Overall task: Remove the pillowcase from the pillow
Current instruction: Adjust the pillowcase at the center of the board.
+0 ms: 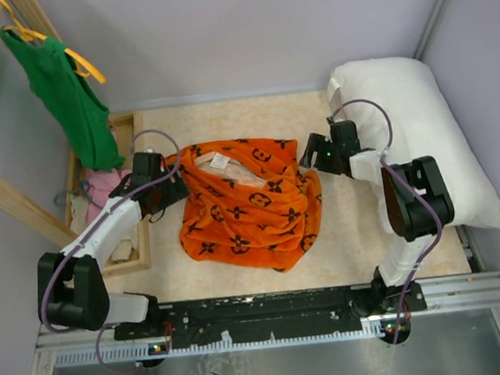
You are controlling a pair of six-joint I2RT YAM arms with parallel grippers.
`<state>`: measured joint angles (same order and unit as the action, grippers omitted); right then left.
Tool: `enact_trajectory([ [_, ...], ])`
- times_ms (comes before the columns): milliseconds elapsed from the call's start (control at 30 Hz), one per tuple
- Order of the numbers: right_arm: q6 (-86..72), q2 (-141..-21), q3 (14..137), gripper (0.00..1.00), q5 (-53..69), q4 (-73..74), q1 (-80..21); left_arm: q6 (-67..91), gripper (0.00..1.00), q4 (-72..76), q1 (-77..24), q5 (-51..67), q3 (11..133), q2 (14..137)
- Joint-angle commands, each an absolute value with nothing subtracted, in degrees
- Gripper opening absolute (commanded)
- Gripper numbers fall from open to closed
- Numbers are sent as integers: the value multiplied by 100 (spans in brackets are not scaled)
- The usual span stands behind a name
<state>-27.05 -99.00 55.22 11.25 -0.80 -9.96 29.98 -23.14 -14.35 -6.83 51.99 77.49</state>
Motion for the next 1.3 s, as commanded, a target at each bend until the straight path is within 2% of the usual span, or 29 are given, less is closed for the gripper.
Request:
enact_trajectory([
  [0, -2360, -10284, 6008, 73, 1351, -487, -1089, 3014, 83, -1874, -1164, -276, 4805, 7994],
  [200, -2232, -10702, 6299, 61, 1678, -685, -1158, 2783, 81, -1083, -881, 399, 4797, 8356],
  [367, -2273, -11020, 6524, 58, 2186, -883, -1181, 2823, 83, -15, -679, 891, 4683, 8634],
  [800, -2586, -11426, 6332, 54, 2999, -1379, -1266, 2727, 80, 968, -256, 1295, 4950, 9738],
  [900, -2740, -11483, 6223, 48, 3219, -1631, -1302, 2756, 80, 1633, -196, 1698, 4920, 9947],
  [967, -2819, -11505, 6223, 38, 3403, -1736, -1303, 2837, 78, 2115, -138, 2004, 4896, 10068],
  [1000, -2874, -11482, 6215, 30, 3465, -1795, -1304, 2910, 73, 2447, -110, 2140, 4855, 10112],
  [1033, -2904, -11445, 6206, 19, 3485, -1827, -1309, 2955, 63, 2748, -72, 2323, 4820, 10167],
  [1067, -2951, -11379, 6201, 7, 3507, -1859, -1299, 2983, 47, 3049, -19, 2673, 4822, 10234],
  [1100, -2991, -11272, 6188, 0, 3556, -1886, -1276, 3090, 29, 3255, 51, 2955, 4850, 10302],
  [1133, -3057, -11121, 6164, 0, 3603, -1927, -1224, 3276, 12, 3400, 137, 3152, 4892, 10299],
  [1167, -3150, -10921, 6115, 0, 3649, -1996, -1144, 3406, 1, 3445, 232, 3278, 4939, 10260],
  [1267, -3510, -10138, 6109, 0, 3721, -2054, -744, 3520, 0, 3321, 470, 3215, 5018, 9710],
])
